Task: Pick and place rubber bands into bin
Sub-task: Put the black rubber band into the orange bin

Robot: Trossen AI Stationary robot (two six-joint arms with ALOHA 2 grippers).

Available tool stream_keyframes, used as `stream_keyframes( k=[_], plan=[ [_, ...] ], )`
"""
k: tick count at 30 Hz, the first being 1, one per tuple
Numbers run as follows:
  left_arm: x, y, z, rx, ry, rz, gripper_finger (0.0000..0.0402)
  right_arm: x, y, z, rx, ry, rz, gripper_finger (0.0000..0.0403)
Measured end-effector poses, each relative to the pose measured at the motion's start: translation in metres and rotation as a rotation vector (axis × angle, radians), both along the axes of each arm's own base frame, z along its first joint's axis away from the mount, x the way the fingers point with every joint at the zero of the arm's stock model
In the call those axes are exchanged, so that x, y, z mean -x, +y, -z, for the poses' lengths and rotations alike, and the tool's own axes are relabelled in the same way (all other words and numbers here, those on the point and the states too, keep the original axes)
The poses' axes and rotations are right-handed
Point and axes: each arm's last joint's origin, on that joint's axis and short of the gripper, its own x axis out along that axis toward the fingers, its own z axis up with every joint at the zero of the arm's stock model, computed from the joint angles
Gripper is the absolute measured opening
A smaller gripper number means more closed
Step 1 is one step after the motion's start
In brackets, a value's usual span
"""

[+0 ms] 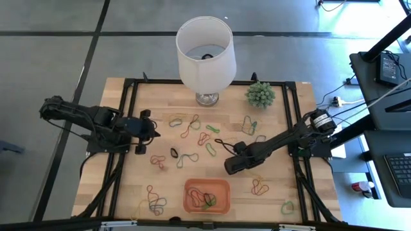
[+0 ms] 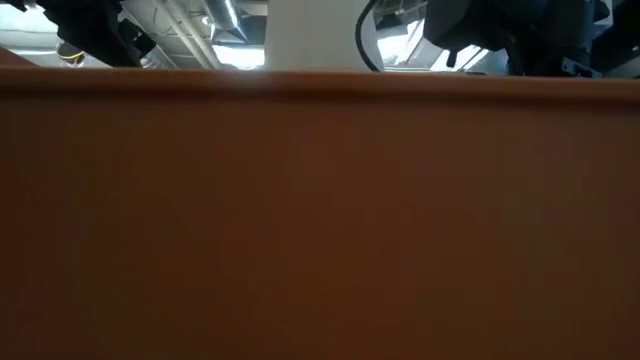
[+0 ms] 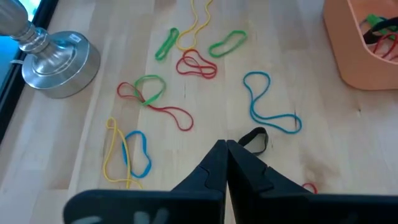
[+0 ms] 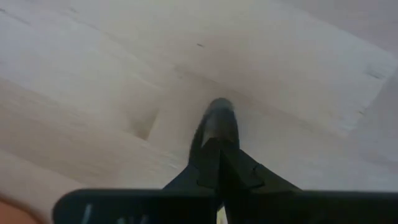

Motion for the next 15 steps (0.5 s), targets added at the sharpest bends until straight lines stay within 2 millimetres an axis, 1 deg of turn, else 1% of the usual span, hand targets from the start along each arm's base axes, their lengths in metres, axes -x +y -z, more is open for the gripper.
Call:
stream_keyframes(
  k=[5, 7, 15],
  plan=[
    [0.0, 0.0, -0.0001, 0.006, -0.001, -0.006, 0.0002, -0.0021, 0.0008, -0.0003, -0.008, -0.022, -0.001, 0.0012],
    [0.0, 0.0, 0.0, 0.01, -0.001, -0.01, 0.0003, -0.0026, 0.001, -0.0004, -0.01, -0.028, -0.002, 0.002],
    [-0.0001, 0.0, -0.0001, 0.012, -0.002, -0.012, 0.0003, -0.001, 0.0003, 0.002, -0.007, -0.023, -0.001, 0.0098]
  ],
)
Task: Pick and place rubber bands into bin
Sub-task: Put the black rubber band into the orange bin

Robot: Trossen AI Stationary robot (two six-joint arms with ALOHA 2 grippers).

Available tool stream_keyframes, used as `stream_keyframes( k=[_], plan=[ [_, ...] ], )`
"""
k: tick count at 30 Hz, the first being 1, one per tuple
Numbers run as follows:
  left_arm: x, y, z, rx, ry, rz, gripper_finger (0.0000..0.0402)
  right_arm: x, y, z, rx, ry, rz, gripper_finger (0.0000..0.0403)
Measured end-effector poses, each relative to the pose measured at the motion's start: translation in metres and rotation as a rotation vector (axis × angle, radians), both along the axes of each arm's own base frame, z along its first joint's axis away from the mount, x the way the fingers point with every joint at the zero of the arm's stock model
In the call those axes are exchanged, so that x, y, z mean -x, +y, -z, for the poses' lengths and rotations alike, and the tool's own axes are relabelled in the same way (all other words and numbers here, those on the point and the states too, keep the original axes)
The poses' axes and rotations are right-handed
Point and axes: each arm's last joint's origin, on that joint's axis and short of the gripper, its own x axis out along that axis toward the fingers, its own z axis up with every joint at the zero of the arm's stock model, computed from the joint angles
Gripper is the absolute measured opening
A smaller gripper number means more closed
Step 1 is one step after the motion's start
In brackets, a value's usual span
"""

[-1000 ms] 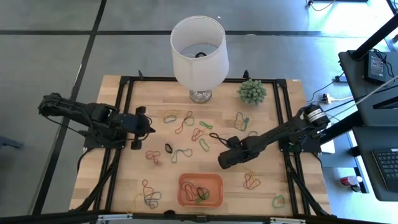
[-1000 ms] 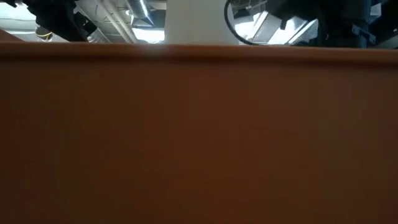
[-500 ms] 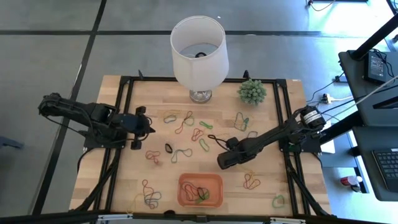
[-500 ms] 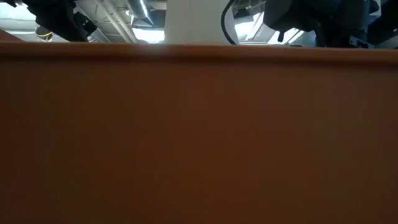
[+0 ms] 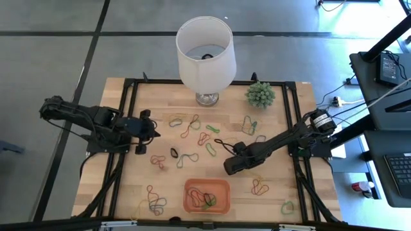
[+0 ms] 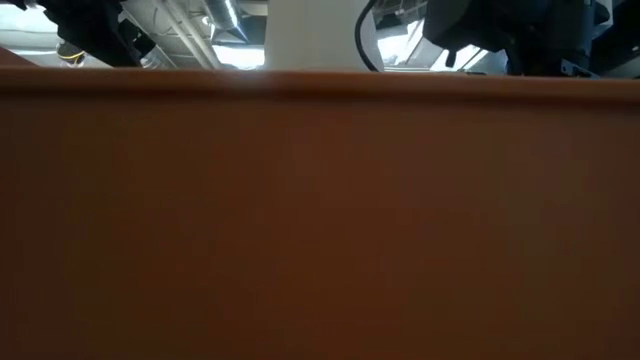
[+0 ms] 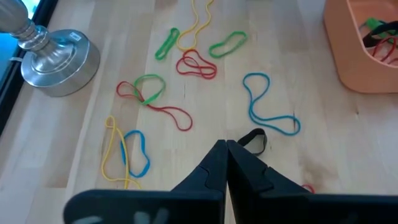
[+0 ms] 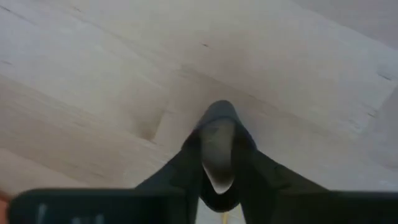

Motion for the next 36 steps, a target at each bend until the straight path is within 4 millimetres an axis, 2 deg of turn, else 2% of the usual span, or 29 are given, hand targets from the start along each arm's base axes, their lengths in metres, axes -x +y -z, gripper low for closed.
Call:
stream_keyframes(
  k=[6, 11, 18, 25, 31, 36],
  plan=[
    [0.0, 0.0, 0.0, 0.006, -0.001, -0.006, 0.0001, -0.001, 0.0, 0.0, -0.002, -0.008, -0.004, 0.0126],
    [0.0, 0.0, 0.0, 0.006, -0.001, -0.006, 0.0003, -0.002, 0.0, 0.0, 0.035, -0.028, -0.01, 0.0127],
    [0.0, 0.0, 0.0, 0.007, -0.001, -0.007, 0.0003, -0.011, 0.002, -0.003, 0.022, -0.129, -0.003, 0.0127],
    [0.0, 0.0, 0.0, 0.008, -0.001, -0.008, 0.0002, -0.018, 0.002, -0.007, 0.083, -0.242, 0.012, 0.0127],
    [0.0, 0.0, 0.0, 0.032, -0.004, -0.031, 0.0001, -0.022, 0.002, -0.02, 0.1, -0.34, 0.021, 0.0127],
    [-0.001, 0.0, -0.001, 0.034, -0.012, -0.03, 0.0003, -0.03, 0.004, -0.039, 0.131, -0.51, -0.047, 0.0127]
  ],
)
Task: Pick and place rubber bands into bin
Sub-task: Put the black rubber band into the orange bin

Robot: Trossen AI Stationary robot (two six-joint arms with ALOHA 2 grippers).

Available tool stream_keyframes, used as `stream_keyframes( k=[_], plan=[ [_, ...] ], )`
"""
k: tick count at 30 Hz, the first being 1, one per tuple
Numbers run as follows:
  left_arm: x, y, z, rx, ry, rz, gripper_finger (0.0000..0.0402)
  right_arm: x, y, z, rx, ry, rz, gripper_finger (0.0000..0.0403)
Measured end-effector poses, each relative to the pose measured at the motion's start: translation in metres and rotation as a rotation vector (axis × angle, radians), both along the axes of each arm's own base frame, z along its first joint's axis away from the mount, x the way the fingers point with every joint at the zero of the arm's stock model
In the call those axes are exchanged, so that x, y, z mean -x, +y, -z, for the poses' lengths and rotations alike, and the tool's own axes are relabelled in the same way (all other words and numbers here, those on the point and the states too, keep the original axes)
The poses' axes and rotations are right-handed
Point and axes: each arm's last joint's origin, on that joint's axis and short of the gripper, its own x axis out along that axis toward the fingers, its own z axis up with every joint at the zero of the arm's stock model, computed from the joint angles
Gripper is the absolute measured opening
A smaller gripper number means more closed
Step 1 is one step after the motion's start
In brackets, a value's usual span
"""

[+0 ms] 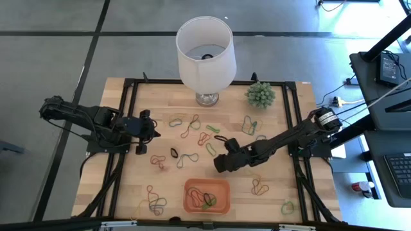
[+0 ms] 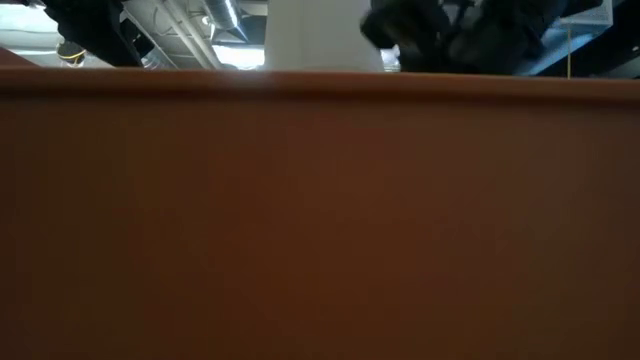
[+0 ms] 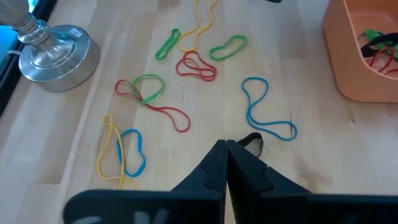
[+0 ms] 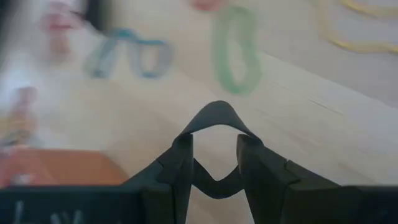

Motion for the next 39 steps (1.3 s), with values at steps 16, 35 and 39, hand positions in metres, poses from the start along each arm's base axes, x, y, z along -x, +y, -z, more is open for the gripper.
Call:
stream_keyframes(
  k=[16, 35, 39],
  plan=[
    [-0.001, -0.001, -0.001, 0.022, -0.014, 0.019, 0.0001, -0.024, 0.036, -0.079, 0.268, -0.312, -0.537, 0.0084],
    [-0.001, -0.001, -0.001, 0.022, -0.014, 0.02, 0.0002, -0.063, 0.095, -0.058, 0.195, 0.205, -1.001, 0.0082],
    [-0.001, -0.001, -0.001, 0.022, -0.015, 0.02, 0.0002, -0.065, 0.098, -0.042, 0.191, 0.266, -1.02, 0.0082]
  ],
)
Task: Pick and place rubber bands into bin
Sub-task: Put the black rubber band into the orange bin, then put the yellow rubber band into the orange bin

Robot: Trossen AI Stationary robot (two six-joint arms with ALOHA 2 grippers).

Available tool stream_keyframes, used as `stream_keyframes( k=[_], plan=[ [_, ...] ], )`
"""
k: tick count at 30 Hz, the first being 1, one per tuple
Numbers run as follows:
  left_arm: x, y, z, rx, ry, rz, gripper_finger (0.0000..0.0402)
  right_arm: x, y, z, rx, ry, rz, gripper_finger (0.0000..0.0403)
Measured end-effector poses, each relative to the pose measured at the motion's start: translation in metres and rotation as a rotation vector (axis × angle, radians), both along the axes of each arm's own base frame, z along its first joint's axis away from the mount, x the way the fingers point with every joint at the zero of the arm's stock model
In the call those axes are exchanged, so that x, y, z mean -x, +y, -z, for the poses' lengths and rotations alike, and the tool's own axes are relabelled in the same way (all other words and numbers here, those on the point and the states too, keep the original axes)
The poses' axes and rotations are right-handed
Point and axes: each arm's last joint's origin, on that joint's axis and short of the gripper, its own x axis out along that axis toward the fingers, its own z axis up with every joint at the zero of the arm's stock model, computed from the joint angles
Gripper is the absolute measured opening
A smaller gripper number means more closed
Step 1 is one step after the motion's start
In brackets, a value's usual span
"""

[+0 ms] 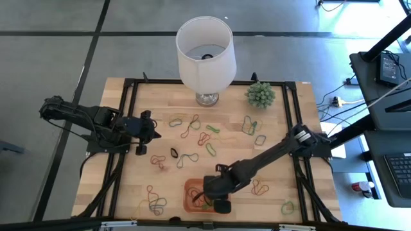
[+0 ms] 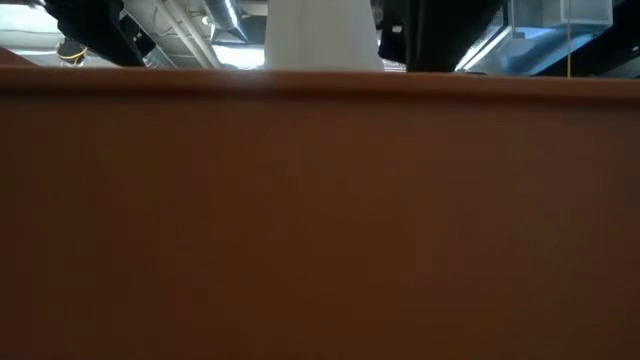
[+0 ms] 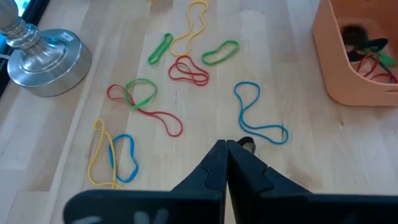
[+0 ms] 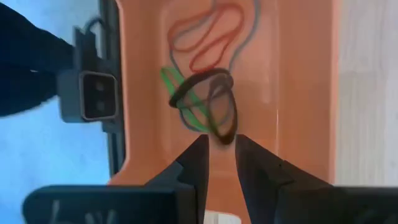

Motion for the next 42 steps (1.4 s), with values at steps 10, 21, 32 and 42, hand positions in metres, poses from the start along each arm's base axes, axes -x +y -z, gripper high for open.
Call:
stream_keyframes(
  k=[10, 21, 32, 42],
  plan=[
    [0.0, 0.0, 0.0, 0.001, 0.0, 0.0, 0.0005, 0.008, 0.007, 0.008, 0.022, 0.089, 0.052, 0.0079],
    [0.0, 0.0, 0.0, 0.1, -0.007, -0.094, 0.0005, 0.017, 0.025, -0.037, 0.049, 0.044, 0.104, 0.0005],
    [0.0, -0.002, 0.0, 0.148, 0.006, -0.06, 0.0005, 0.029, 0.04, -0.036, 0.075, 0.025, 0.118, 0.0004],
    [0.0, -0.001, 0.0, 0.096, 0.0, -0.054, 0.0004, 0.067, -0.008, -0.041, -0.027, -0.171, 0.328, 0.0001]
  ],
)
